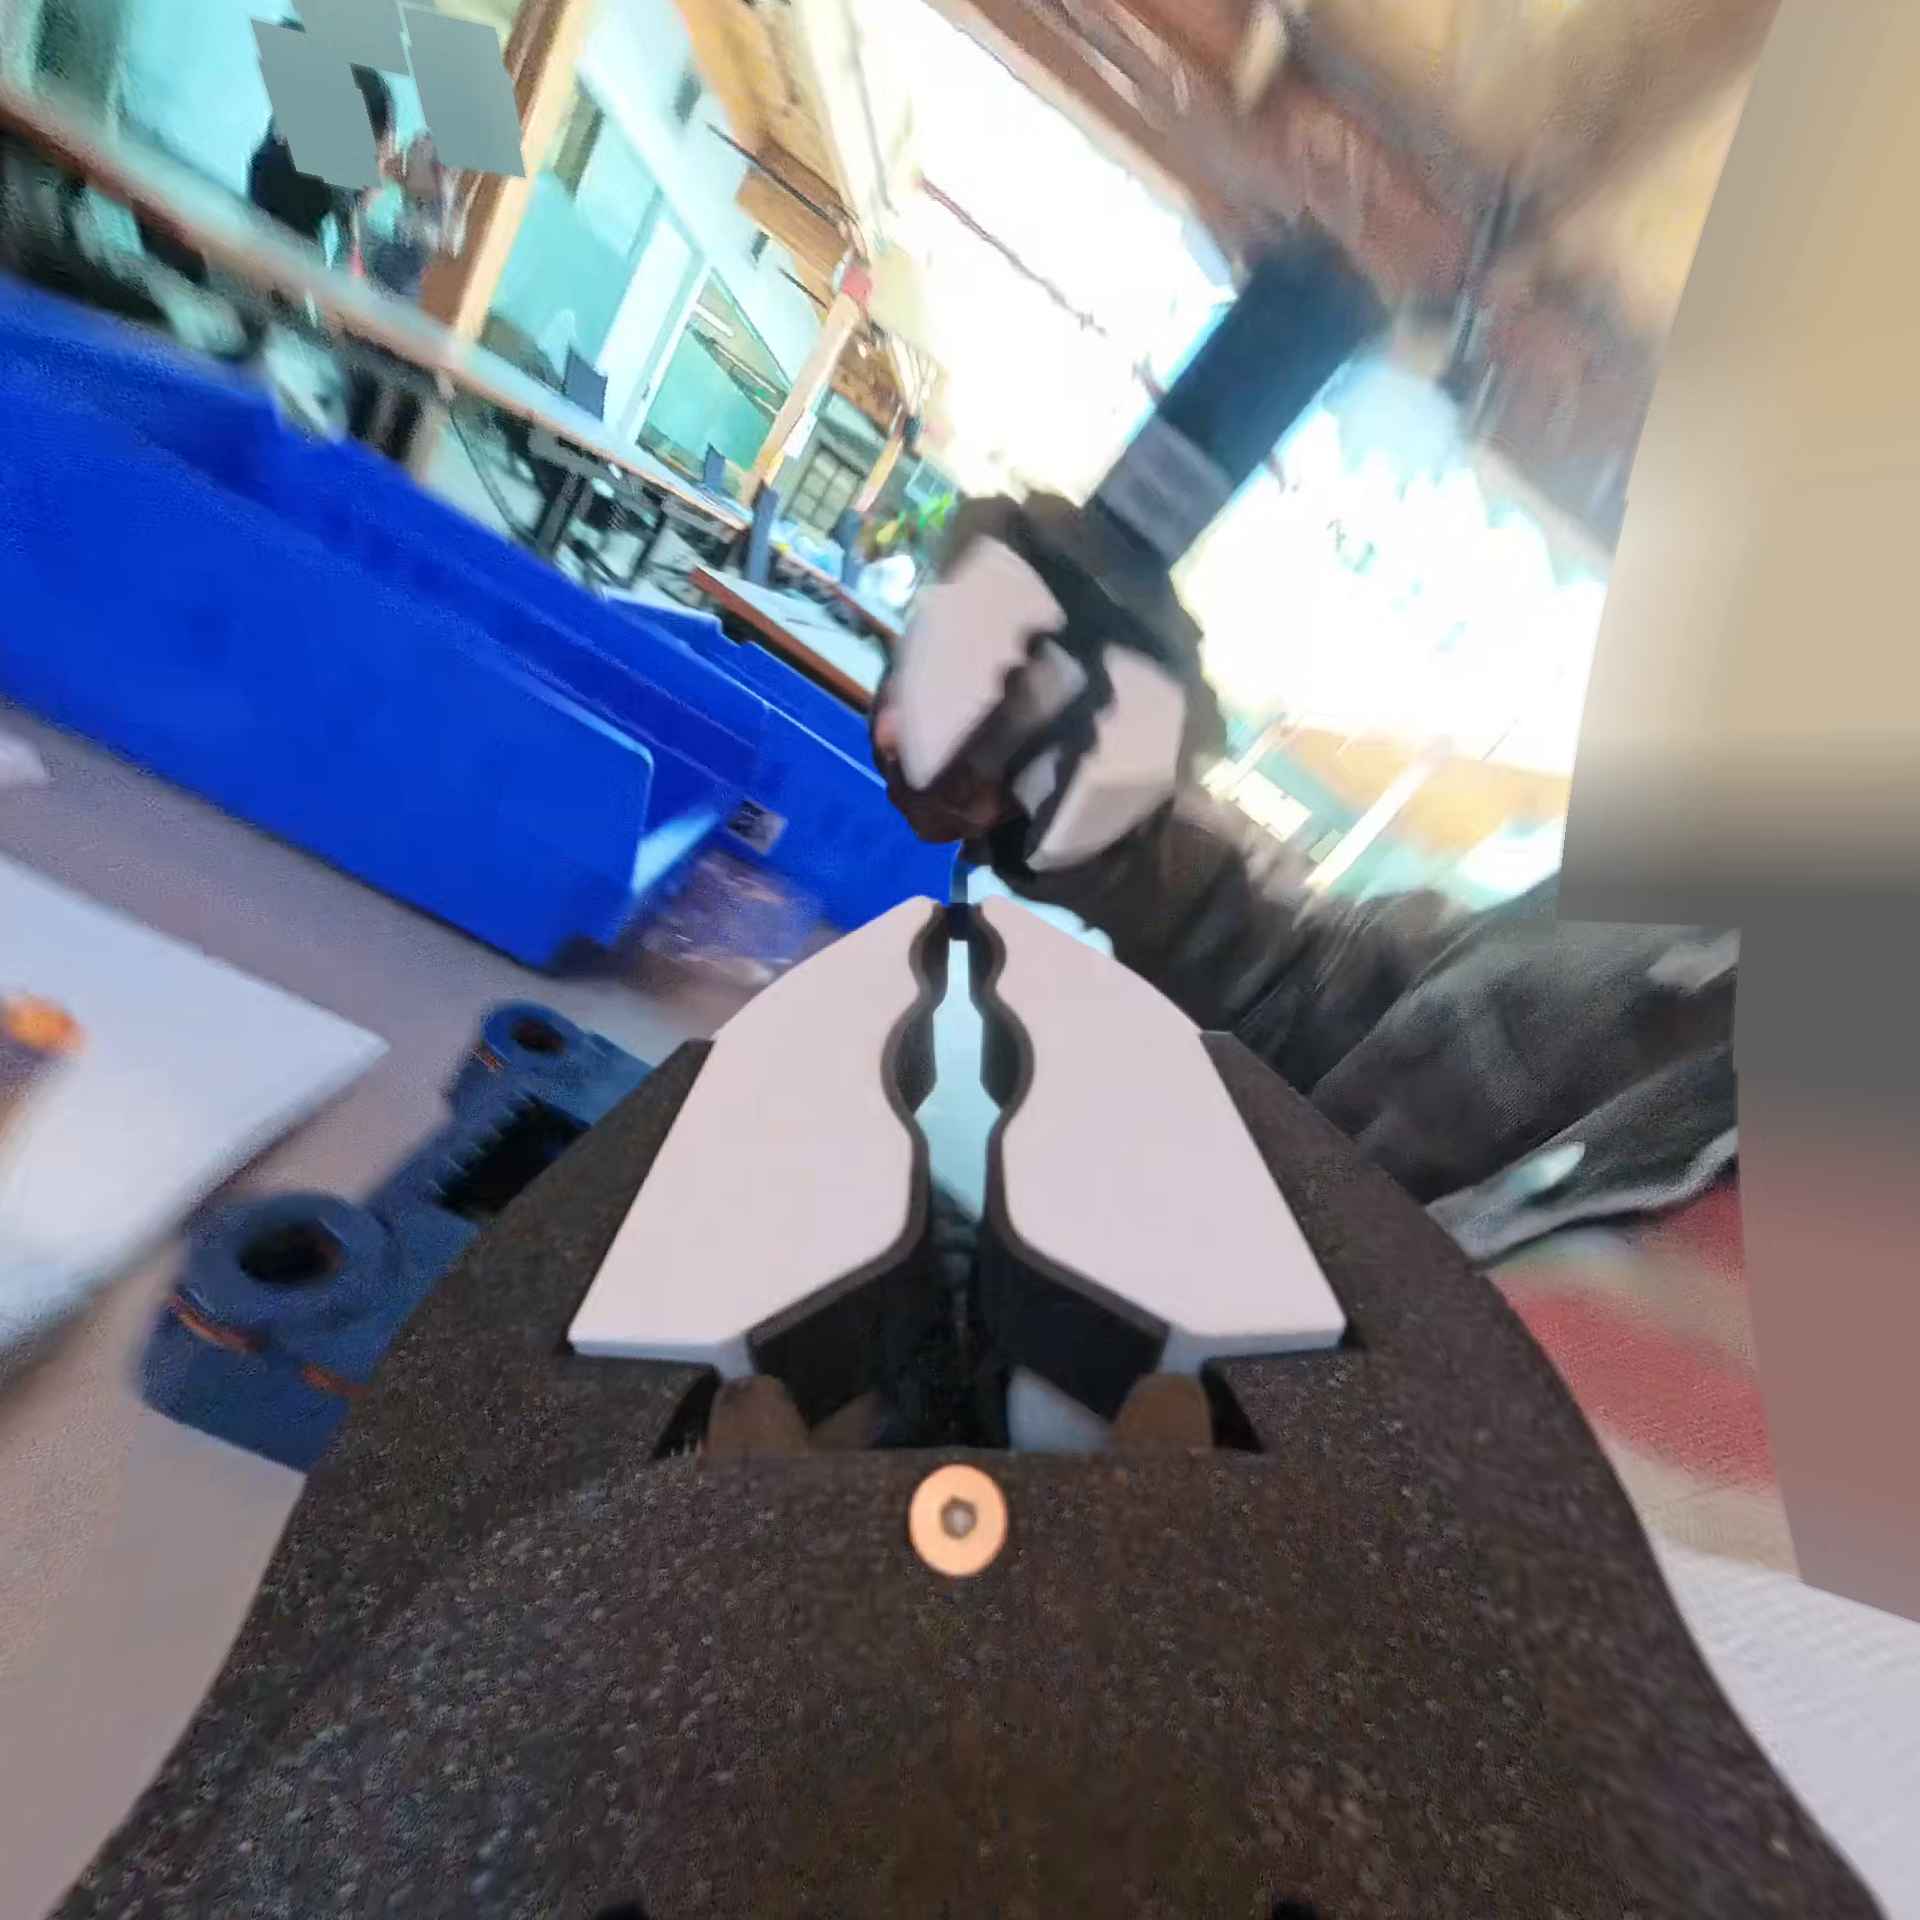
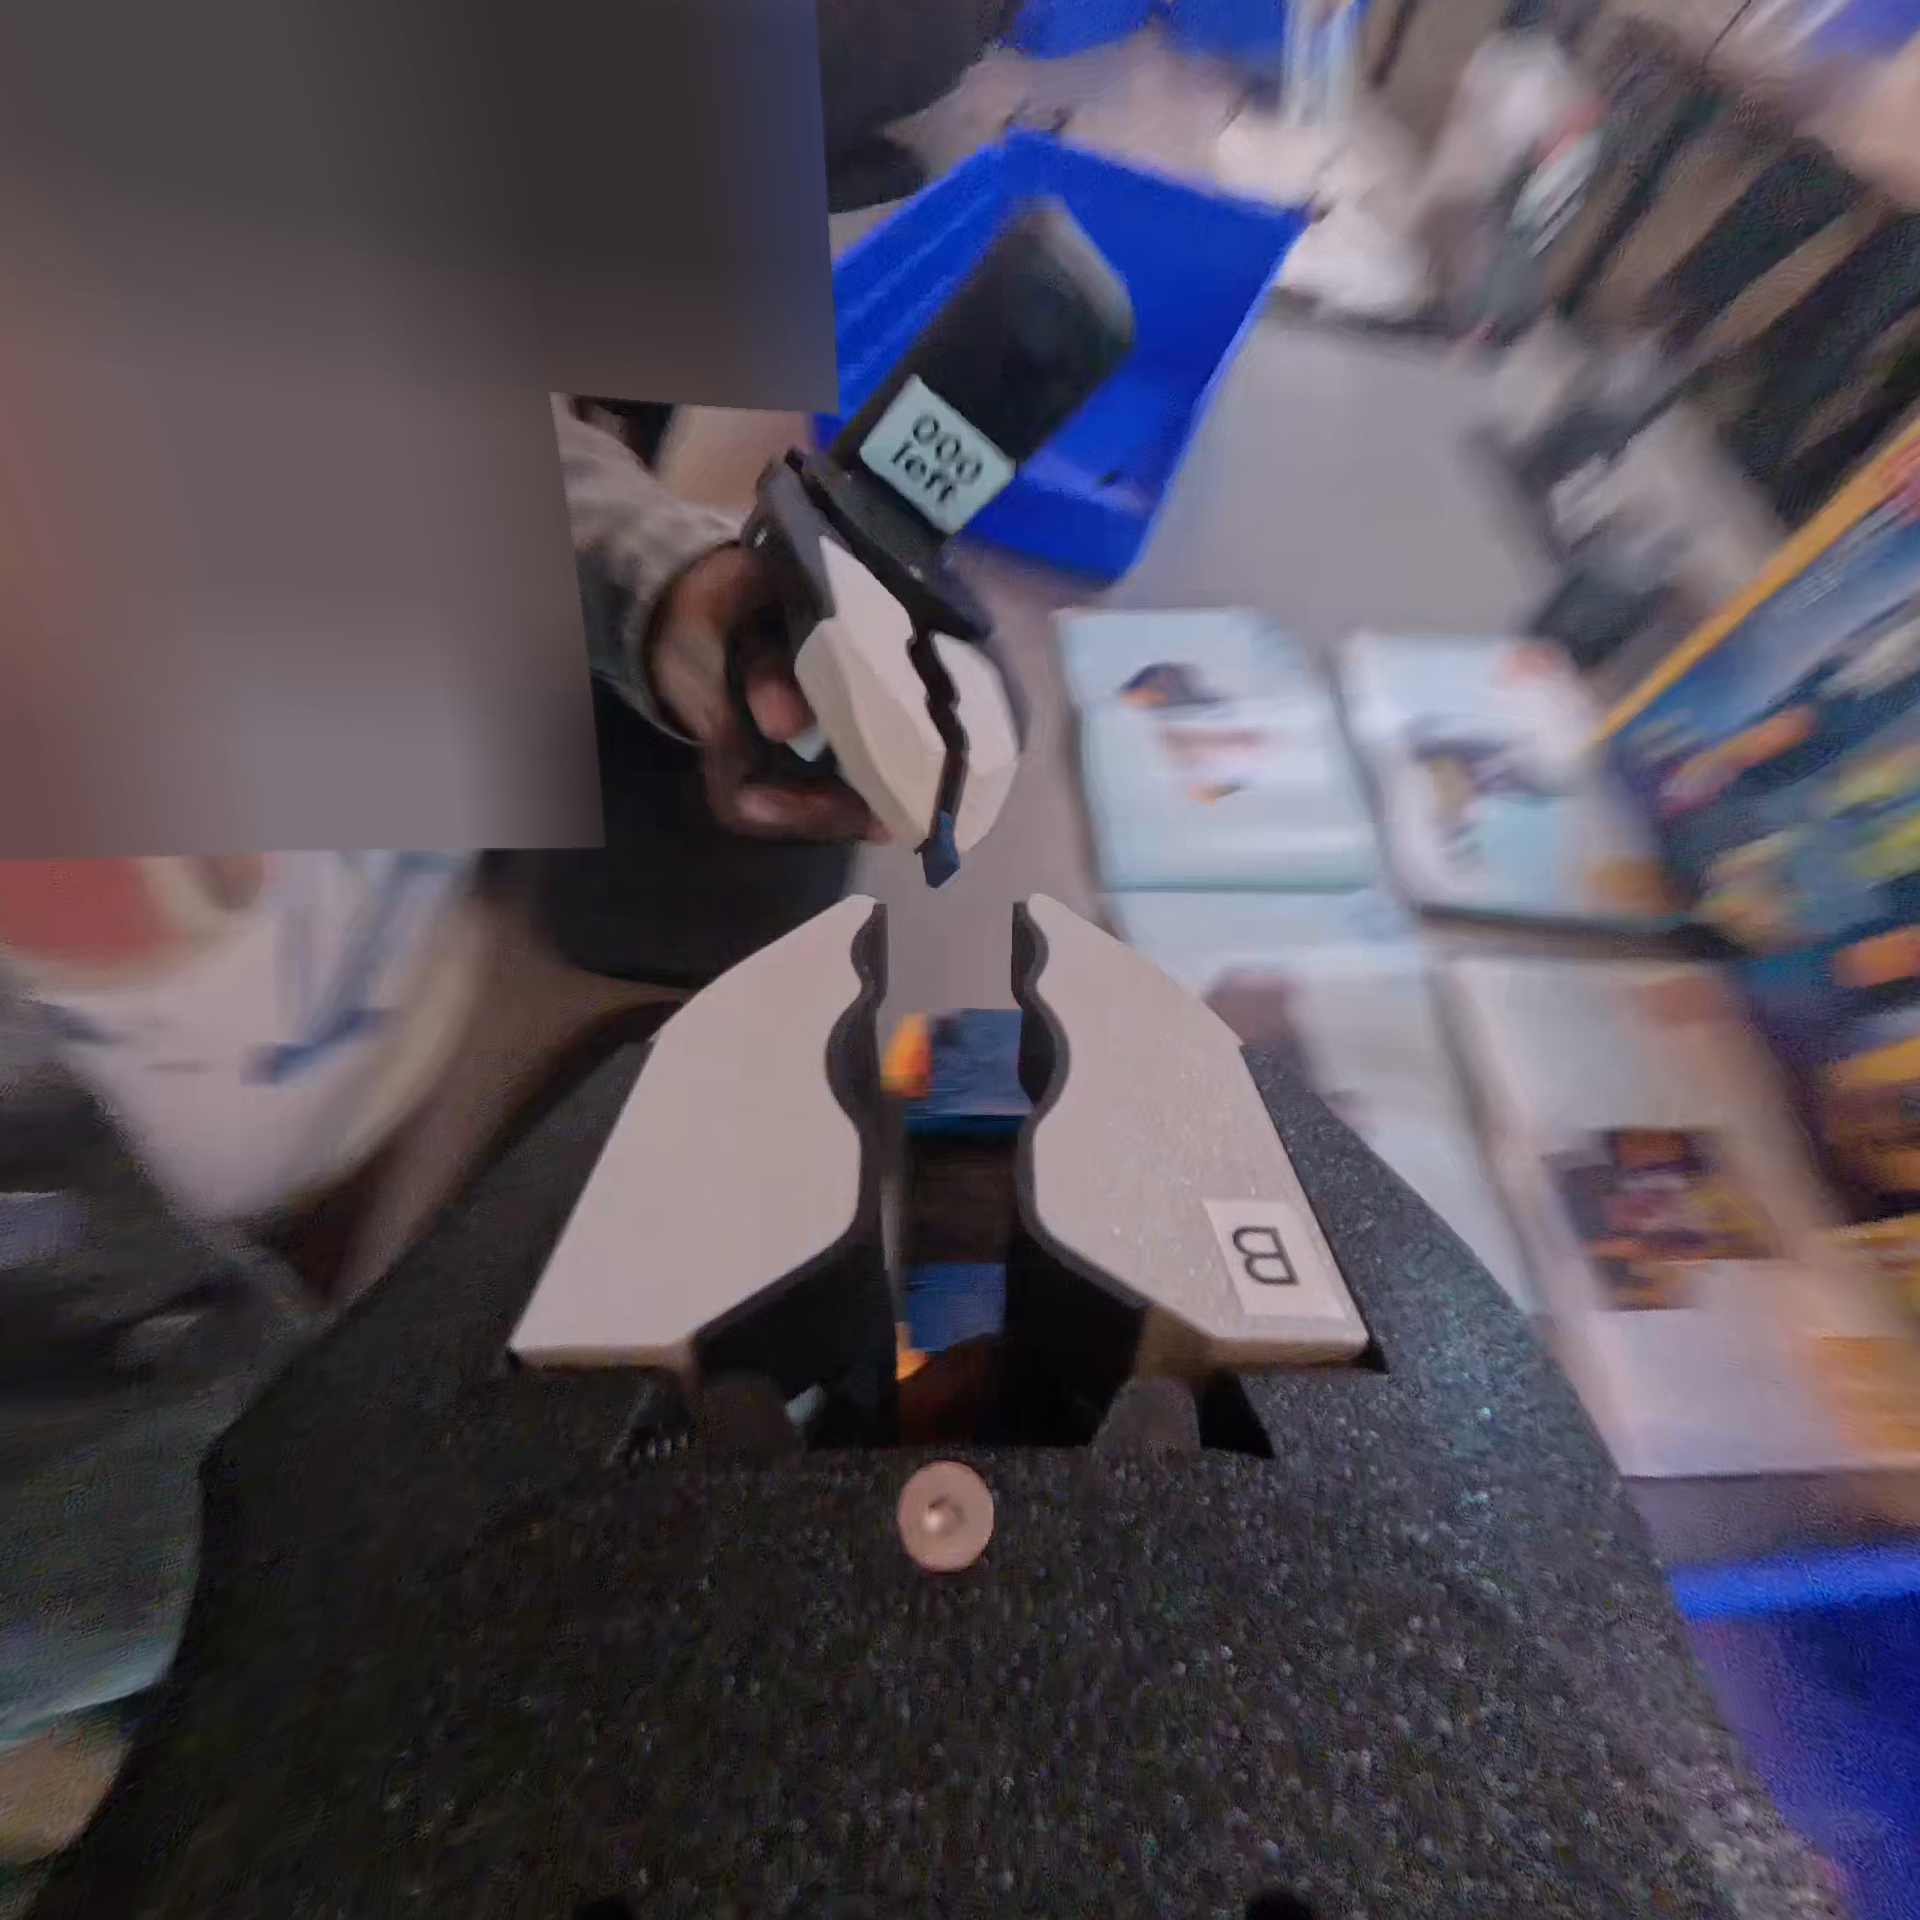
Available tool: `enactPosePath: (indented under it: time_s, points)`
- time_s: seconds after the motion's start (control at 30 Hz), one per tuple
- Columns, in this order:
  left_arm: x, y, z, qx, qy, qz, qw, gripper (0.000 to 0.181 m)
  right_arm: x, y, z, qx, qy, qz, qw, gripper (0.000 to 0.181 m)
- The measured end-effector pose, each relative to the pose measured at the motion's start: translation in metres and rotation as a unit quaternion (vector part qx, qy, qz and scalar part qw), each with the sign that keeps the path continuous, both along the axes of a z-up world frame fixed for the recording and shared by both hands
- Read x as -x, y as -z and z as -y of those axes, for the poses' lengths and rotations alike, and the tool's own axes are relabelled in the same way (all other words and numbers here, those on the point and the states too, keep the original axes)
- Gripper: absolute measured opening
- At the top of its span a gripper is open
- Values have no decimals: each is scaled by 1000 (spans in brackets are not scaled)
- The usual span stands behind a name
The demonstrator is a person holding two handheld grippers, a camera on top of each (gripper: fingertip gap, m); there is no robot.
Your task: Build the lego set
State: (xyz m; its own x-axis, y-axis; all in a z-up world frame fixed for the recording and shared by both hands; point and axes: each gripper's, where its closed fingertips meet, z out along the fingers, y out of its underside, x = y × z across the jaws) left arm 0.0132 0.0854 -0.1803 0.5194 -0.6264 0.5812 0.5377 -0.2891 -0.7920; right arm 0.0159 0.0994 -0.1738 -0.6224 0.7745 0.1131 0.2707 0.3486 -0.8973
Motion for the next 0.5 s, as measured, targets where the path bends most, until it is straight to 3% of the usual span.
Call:
enactPosePath:
  time_s: [0.1, 0.27, 0.5]
  points:
    - [12, 11, 1, 85, 24, 129, 988, 2, 6, 13, 9, -150, 21, -88, 984, 21]
    - [9, 26, 4, 137, 39, 148, 979, 2, 18, 31, 17, -205, 0, -86, 975, 15]
    - [8, 35, 7, 152, 45, 161, 974, 2, 24, 45, 18, -230, -13, -70, 971, 7]
